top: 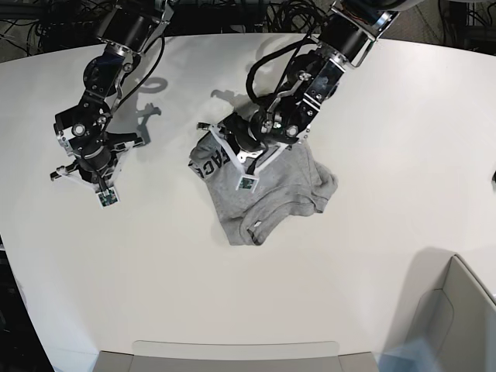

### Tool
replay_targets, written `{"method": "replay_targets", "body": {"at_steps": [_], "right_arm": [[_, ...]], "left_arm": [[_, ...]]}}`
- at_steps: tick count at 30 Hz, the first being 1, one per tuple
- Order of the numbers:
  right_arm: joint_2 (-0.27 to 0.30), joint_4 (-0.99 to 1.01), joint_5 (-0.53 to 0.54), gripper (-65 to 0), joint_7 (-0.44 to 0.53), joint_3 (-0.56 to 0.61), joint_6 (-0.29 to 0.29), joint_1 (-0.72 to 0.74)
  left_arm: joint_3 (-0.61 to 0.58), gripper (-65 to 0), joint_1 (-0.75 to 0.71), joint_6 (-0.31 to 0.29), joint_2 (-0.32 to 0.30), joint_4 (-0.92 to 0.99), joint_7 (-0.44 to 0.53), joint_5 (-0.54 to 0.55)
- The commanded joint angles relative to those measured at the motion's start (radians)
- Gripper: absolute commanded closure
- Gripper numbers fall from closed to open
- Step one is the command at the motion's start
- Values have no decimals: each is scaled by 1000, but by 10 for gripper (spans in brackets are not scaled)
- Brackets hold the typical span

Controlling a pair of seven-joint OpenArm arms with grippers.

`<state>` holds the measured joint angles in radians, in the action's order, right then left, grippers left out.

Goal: Fold the T-shirt properly
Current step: 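Press the folded shirt flat with the closed left gripper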

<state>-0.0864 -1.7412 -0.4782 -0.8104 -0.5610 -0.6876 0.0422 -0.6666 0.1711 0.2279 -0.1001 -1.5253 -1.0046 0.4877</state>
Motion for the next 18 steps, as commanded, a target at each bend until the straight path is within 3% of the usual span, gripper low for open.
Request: {"method": "replay_targets", "body": {"at_steps": [1, 3, 11, 16, 18], "right_arm": [[20, -16, 3, 0, 16, -6, -11, 2], [21, -16, 3, 0, 18, -9, -11, -15], [24, -18, 3, 0, 18, -8, -11, -29], [20, -18, 3, 0, 18, -4, -11, -29], [20, -18, 3, 0, 18, -4, -11, -29]], "left_arm": [[-3, 0, 20, 0, 0, -4, 16, -2], [6, 0, -17, 0, -17, 12, 10, -5], [17, 0, -40, 8, -263, -21, 8, -1], [209, 0, -98, 8, -269, -226, 16, -1], [290, 0, -95, 9, -226, -266, 26, -4]]}}
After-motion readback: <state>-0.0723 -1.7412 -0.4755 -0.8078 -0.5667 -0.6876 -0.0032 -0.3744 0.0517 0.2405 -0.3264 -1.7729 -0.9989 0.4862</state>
